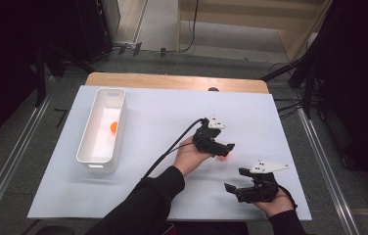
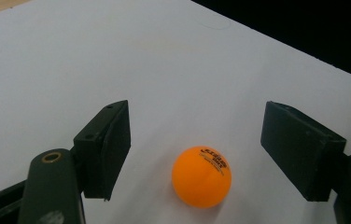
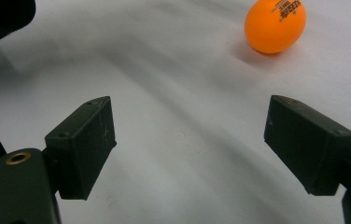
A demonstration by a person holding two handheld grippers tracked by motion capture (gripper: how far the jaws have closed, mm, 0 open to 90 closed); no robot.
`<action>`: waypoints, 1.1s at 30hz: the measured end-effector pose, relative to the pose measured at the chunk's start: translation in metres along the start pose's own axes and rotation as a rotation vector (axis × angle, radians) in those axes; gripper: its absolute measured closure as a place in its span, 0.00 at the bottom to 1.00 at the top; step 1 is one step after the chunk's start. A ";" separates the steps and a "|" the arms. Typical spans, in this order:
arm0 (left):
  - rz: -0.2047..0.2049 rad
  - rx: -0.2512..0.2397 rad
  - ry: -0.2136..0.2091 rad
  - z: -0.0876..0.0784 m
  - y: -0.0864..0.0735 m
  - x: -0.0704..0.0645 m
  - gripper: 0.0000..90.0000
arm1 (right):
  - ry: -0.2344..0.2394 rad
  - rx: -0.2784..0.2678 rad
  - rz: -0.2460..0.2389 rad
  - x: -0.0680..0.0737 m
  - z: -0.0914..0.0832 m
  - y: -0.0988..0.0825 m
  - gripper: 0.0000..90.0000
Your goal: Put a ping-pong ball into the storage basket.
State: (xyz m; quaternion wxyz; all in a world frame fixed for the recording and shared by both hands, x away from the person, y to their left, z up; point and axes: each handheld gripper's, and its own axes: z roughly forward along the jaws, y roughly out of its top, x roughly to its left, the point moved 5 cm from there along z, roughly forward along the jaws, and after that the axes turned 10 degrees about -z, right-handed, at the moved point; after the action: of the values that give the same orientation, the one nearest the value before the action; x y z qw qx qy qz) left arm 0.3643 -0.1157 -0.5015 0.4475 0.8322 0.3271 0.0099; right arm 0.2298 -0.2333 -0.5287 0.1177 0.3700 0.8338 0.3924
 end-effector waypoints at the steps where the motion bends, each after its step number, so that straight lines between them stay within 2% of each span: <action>1: -0.001 -0.001 0.001 0.001 -0.001 0.000 0.27 | 0.000 0.000 0.000 0.000 0.000 0.000 0.17; 22: -0.003 0.034 0.004 0.013 -0.019 0.003 0.27 | -0.001 0.001 -0.003 0.000 0.000 0.000 0.17; 29: 0.010 0.040 0.014 0.020 -0.029 0.003 0.27 | -0.001 0.005 -0.003 0.000 0.000 0.000 0.17; 33: 0.032 0.051 0.018 0.024 -0.032 0.001 0.27 | -0.001 0.003 -0.006 0.000 0.000 0.000 0.17</action>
State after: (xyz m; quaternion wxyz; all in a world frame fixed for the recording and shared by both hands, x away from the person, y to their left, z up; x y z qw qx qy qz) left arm 0.3547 -0.1204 -0.5401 0.4229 0.8483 0.3181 0.0163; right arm 0.2300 -0.2331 -0.5290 0.1189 0.3679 0.8355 0.3905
